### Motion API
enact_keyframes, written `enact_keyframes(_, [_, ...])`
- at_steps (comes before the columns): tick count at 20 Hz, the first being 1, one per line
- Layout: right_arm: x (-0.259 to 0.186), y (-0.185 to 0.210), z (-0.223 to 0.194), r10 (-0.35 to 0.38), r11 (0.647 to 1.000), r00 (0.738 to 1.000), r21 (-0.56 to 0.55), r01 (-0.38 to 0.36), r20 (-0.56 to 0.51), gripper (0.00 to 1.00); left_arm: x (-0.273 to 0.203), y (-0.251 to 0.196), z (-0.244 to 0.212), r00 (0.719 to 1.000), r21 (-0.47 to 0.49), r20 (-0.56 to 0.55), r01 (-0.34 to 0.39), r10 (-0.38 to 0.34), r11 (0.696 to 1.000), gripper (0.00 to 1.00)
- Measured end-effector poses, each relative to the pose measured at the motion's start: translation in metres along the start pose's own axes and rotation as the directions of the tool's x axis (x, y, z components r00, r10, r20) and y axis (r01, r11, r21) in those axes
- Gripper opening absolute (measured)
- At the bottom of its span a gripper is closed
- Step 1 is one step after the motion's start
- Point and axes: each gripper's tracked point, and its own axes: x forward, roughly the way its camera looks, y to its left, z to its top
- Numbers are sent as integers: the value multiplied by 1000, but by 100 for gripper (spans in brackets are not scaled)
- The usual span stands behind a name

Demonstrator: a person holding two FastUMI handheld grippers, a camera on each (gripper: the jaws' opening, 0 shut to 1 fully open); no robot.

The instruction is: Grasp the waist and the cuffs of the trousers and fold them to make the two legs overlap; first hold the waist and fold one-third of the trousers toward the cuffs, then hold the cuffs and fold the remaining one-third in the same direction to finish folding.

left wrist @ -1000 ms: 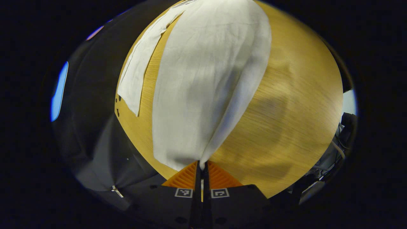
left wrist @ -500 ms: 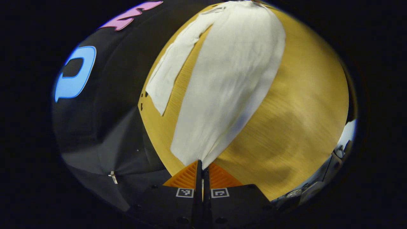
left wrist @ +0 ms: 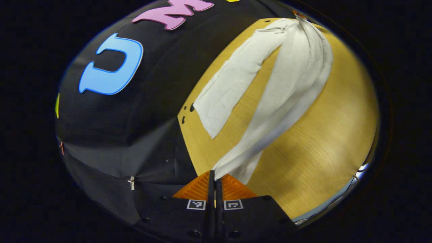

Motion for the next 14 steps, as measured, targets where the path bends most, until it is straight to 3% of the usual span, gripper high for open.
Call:
enact_keyframes(4, [16,-35,6,-95,985,995,141,98,-28,5,22,24,42,999,-133,38,-23,28,991,5])
enact_keyframes(8, [30,-57,13,-131,949,991,284,136,-36,5,54,46,85,997,-200,64,-28,42,979,5])
enact_keyframes(11, [50,-71,20,-139,936,988,317,151,-59,5,85,53,118,997,-336,78,23,4,941,5])
enact_keyframes(14, [84,-87,36,-156,910,986,380,166,-57,5,125,71,140,997,-402,78,21,11,915,5])
